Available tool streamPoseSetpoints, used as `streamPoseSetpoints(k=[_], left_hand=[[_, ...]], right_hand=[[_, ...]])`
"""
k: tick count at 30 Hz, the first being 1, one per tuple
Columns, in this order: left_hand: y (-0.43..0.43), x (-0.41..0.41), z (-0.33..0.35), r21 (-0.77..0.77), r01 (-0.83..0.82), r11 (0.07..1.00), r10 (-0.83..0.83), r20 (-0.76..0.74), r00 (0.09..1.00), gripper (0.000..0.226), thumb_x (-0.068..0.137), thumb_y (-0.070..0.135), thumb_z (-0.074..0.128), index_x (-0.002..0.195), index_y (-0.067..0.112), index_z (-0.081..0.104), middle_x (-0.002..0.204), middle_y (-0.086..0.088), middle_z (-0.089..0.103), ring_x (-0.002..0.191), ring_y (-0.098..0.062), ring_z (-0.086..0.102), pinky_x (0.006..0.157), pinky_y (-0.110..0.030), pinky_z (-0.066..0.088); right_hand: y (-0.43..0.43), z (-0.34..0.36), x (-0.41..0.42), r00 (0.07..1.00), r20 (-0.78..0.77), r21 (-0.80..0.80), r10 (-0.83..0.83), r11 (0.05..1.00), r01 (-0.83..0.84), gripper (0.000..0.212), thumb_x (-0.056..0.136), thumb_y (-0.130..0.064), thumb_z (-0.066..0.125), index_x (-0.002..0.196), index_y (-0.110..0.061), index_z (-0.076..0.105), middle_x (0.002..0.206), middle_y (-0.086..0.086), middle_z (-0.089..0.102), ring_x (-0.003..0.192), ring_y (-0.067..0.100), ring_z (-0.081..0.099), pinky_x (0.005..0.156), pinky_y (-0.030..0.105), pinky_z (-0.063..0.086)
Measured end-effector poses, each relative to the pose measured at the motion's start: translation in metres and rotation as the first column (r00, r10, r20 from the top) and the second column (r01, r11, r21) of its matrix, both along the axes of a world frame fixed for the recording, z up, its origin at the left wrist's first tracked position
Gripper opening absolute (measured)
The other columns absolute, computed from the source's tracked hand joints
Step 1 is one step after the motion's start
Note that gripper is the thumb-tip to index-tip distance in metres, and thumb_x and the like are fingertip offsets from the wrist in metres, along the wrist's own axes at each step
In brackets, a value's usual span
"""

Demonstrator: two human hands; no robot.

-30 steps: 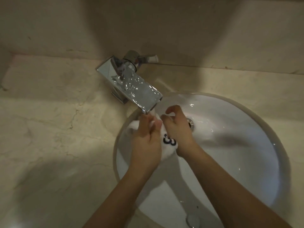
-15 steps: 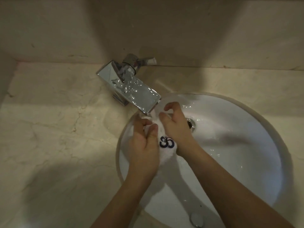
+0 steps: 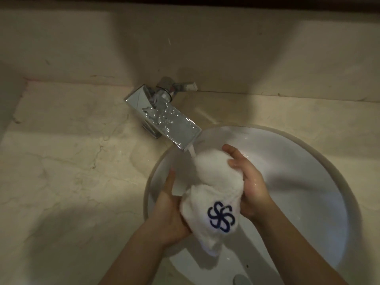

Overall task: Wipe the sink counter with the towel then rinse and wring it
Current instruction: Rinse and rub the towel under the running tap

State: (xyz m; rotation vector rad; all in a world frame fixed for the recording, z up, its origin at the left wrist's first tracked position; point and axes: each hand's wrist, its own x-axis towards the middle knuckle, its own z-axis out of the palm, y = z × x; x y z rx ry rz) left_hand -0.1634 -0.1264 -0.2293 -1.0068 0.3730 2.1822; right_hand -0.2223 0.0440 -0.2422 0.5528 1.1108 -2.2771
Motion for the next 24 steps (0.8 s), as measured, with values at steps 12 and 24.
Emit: streamPoseSetpoints(k=[12,24], left_hand=[[0.004,-0.009,-0.011,-0.499,-0.214,0.840,-0.022,-0.426,0.904,0.062,0.079,-0.006,0.071,0.135,0.019,0.059,0.127,-0.014,0.072,0.115,-0.029,0.071,0.095,-0.044,0.059],[0.009,-0.029,-0.002,-0.708,-0.176,0.684,-0.044,-0.281,0.959,0.057,0.092,0.043,0.072,0.134,0.010,0.054,0.123,-0.024,0.071,0.115,-0.040,0.069,0.104,-0.059,0.051]], right_hand=[[0.041,0.024,-0.014,0.829,0.217,0.367,0.515,0.744,-0.558,0.061,0.075,-0.070,0.063,0.104,-0.021,0.082,0.107,0.007,0.082,0.102,0.024,0.078,0.098,0.041,0.053],[0.007,0.012,0.003,0.987,0.084,0.349,0.140,0.923,-0.160,0.035,0.091,-0.006,0.069,0.123,-0.020,0.069,0.114,0.015,0.078,0.108,0.037,0.075,0.096,0.050,0.059]])
